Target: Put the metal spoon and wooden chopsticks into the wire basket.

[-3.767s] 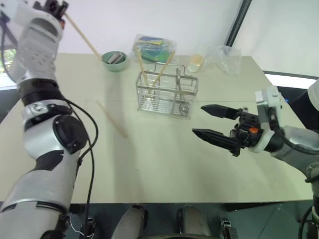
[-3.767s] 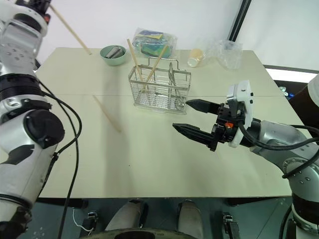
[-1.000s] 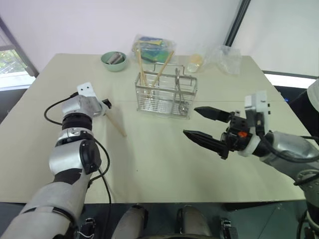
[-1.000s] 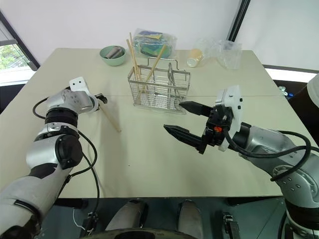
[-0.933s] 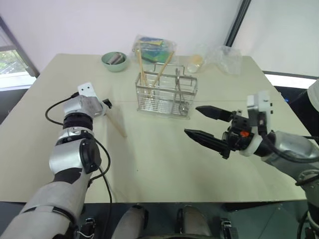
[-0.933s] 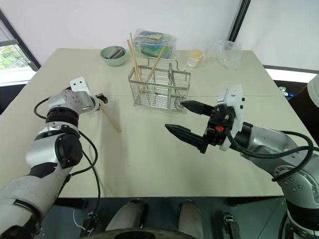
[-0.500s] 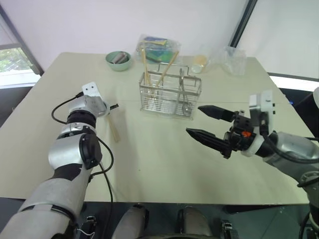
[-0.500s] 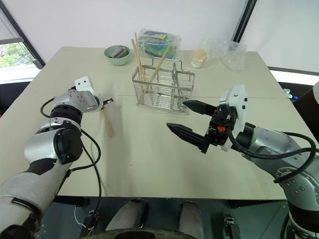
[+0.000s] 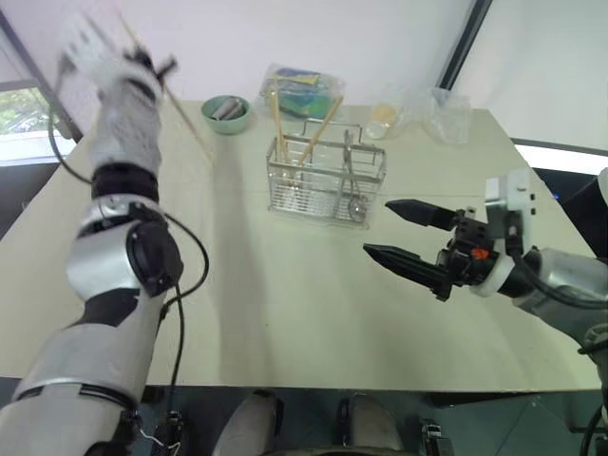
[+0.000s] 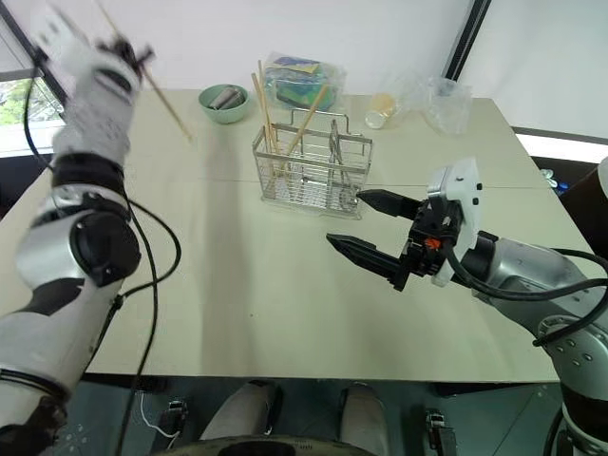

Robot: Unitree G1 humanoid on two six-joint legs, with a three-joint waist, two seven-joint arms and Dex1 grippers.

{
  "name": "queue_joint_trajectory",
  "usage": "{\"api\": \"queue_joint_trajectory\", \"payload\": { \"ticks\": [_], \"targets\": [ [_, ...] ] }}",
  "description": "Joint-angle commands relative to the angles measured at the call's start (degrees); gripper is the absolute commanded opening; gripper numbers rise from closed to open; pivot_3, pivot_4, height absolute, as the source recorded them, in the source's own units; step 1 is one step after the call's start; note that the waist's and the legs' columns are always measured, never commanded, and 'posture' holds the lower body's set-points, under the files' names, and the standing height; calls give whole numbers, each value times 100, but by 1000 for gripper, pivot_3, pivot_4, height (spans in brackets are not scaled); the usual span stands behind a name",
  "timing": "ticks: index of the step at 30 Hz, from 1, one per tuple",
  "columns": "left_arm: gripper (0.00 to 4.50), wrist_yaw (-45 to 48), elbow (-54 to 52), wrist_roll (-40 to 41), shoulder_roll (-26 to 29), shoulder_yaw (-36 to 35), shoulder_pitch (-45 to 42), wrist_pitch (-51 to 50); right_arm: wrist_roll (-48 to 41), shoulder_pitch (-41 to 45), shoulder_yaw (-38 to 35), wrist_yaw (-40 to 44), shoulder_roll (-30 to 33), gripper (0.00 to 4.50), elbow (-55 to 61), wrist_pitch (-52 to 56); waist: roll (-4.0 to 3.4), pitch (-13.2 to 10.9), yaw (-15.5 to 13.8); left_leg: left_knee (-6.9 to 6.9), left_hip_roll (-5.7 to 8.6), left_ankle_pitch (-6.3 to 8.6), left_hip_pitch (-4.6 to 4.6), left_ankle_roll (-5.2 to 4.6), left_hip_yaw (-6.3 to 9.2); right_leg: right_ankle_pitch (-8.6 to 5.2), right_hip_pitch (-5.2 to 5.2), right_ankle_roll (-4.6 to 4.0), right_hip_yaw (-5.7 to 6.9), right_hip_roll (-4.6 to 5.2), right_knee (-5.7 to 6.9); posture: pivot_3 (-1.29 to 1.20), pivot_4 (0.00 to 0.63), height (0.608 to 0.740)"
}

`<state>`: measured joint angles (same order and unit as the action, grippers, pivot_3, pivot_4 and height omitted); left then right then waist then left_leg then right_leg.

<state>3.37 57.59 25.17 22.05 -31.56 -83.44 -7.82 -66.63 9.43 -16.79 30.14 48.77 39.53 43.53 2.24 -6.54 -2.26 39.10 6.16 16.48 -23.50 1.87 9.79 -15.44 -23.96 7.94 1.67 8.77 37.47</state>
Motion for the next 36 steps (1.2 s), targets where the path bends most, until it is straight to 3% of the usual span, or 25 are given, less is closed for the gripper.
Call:
{"api": "queue_joint_trajectory", "payload": {
  "ticks": [1,7,15,22,30,33,36],
  "targets": [
    [72,580,-134,705,-125,-278,-368,-530,-157,36,-172,-70,60,4500,105,1,-13,6,11,0,0,1,5,-3,-3,0,4,0,0,1,0,0,150,643],
    [72,1360,-656,153,-546,700,-97,-438,-255,-127,-298,-239,34,4500,214,-22,-19,6,9,-3,-5,1,12,-5,1,0,7,2,2,-10,7,0,150,643],
    [72,1544,-873,-716,-1156,1683,354,581,-329,-337,-445,-377,-18,4500,276,-108,-18,5,5,-1,-4,0,12,-3,-1,5,7,7,0,-9,3,0,150,643],
    [72,1464,-510,-1269,-1416,2079,587,1520,-357,-458,-546,-426,-27,4500,325,-167,-17,4,4,-2,-3,1,11,-5,-3,5,11,7,0,-8,-4,0,150,643],
    [72,1299,-35,-1278,-1555,1993,618,1967,-463,-552,-709,-509,27,4500,377,-136,-16,3,2,-1,-3,0,12,-6,-2,6,11,9,1,-10,-2,0,150,643],
    [1039,1327,12,-1187,-1616,1921,603,1996,-481,-545,-714,-516,54,4500,354,-134,-16,3,2,-1,-3,0,11,-6,-2,7,11,9,1,-9,-4,0,150,643],
    [2553,1322,-23,-1157,-1652,1890,616,1963,-475,-508,-680,-531,56,4500,340,-130,-16,3,2,-1,-3,1,11,-6,-2,7,12,9,1,-10,-4,0,150,643]
  ]
}}
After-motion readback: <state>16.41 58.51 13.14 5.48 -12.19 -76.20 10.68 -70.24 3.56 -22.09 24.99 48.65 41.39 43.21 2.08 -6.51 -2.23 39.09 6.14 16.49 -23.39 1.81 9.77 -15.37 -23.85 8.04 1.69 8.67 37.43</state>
